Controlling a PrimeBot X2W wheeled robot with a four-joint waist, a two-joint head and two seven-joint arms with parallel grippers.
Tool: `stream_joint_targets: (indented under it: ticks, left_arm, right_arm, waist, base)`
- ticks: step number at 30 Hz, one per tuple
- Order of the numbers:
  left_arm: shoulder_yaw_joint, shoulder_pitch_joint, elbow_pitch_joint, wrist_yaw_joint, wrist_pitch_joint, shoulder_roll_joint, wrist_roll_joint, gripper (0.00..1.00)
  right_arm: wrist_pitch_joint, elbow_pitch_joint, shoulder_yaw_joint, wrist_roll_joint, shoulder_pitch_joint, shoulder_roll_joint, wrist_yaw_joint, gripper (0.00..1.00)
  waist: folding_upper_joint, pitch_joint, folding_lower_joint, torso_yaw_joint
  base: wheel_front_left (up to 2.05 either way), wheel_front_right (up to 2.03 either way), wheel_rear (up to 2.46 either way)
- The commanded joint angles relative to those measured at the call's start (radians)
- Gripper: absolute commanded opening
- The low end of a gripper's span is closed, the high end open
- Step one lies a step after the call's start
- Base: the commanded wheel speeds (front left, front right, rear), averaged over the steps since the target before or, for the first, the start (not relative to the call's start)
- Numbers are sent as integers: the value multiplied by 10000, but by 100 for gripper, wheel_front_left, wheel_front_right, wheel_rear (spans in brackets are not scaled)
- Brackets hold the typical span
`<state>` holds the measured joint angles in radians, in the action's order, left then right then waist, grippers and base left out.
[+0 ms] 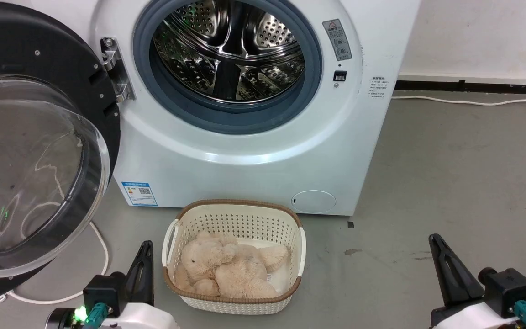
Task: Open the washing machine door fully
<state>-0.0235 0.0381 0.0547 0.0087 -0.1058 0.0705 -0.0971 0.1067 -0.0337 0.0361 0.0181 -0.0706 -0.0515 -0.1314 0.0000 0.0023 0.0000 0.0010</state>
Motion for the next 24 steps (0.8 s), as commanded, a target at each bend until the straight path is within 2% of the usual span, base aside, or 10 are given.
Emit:
stream_joint_targets:
  ticks: [1, 24]
  left_arm:
    - [19, -161, -82, -27, 79, -49, 150, 0]
    - [118, -262, -296, -55, 528, -119, 527, 0]
  right_arm:
    - [-83, 53, -37, -41, 233, 8, 5, 0]
    - [-535, 183, -186, -106, 450, 10, 6, 0]
  waist:
    - [0, -1, 0, 0]
    - [0, -11, 0, -5]
  base:
    - [0, 0, 0]
    - [0, 0, 0]
